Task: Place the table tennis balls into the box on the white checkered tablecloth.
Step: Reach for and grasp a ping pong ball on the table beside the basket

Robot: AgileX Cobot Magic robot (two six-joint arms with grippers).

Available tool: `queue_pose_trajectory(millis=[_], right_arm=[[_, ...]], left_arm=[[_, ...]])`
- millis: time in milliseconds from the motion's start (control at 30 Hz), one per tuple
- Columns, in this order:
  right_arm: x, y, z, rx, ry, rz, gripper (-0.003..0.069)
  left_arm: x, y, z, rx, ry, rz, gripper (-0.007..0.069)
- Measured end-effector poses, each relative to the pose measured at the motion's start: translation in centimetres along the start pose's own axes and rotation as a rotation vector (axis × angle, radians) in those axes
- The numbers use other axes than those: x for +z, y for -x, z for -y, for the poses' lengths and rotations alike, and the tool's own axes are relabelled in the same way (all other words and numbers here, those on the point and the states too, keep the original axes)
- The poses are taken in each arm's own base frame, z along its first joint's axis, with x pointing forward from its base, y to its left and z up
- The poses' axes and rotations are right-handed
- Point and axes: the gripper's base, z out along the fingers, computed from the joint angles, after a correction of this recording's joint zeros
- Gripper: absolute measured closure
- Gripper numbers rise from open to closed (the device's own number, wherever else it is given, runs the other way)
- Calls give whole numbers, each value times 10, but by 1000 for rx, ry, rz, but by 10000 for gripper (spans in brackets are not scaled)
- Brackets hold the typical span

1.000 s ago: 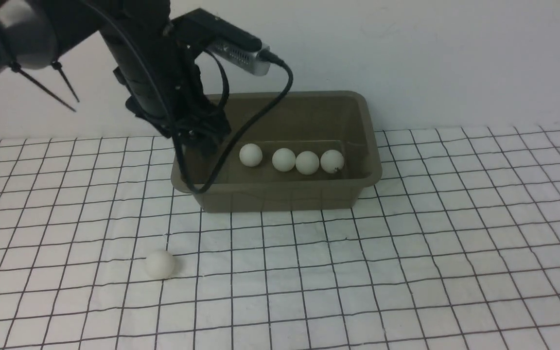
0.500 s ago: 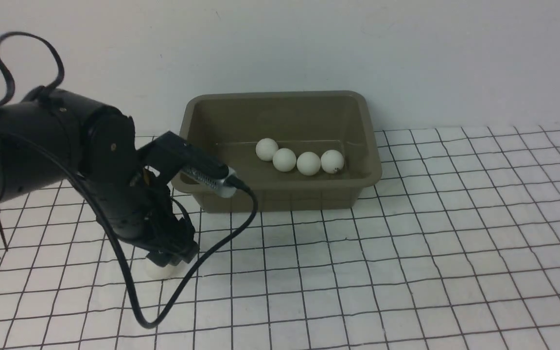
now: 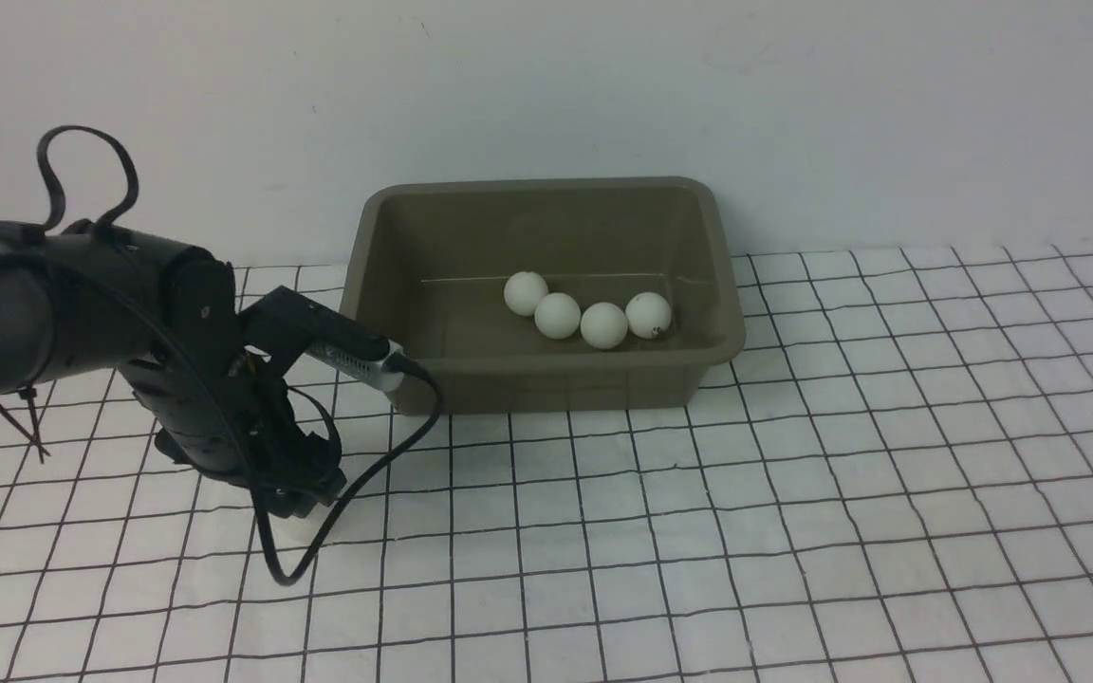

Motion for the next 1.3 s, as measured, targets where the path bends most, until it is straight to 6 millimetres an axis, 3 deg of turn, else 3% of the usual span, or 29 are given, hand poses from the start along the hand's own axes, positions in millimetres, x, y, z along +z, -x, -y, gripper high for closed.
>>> queue_pose_trajectory(millis=[367, 867, 967, 1067, 1300], right_arm=[[0, 0, 0, 19, 0, 0, 676], [0, 0, 0, 19, 0, -1, 676], [0, 0, 0, 19, 0, -1, 676], [0, 0, 0, 19, 0, -1, 676], [0, 0, 0, 19, 0, -1, 676]], left_arm=[[1, 5, 7, -36, -133, 67, 122], [29, 2, 10, -43, -156, -10, 123], [30, 1, 10, -45, -156, -13, 166], [31, 1, 9, -38, -147, -18, 273], [27, -4, 4, -34, -92, -67, 272]])
